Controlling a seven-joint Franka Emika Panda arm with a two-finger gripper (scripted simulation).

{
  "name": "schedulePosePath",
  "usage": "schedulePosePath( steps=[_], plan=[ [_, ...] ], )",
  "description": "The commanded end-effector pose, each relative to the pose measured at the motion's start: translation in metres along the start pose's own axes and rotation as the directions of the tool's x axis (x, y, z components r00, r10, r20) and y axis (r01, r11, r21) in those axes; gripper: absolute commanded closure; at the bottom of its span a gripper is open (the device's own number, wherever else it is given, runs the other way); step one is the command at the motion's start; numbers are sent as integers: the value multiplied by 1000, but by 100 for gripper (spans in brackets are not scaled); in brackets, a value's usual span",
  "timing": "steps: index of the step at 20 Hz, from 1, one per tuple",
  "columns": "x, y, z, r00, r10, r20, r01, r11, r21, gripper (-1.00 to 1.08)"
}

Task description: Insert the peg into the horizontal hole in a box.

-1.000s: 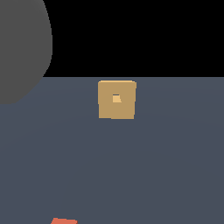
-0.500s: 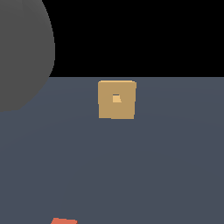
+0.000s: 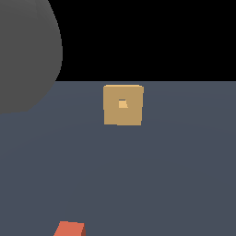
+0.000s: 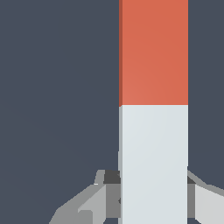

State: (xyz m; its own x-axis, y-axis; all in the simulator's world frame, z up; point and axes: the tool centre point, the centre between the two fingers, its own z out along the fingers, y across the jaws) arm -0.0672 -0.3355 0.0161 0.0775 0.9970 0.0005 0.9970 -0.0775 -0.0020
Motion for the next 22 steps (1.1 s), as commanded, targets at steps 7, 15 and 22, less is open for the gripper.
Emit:
schedulePosePath(
  steps=[7, 15, 22],
  plan=[
    [62, 10, -13, 1000, -12, 0, 12, 1000, -2, 108],
    [165, 24, -35, 1000, -29, 0, 29, 1000, -2, 108],
    [261, 36, -55, 999, -44, 1, 44, 999, -2, 108]
  ],
)
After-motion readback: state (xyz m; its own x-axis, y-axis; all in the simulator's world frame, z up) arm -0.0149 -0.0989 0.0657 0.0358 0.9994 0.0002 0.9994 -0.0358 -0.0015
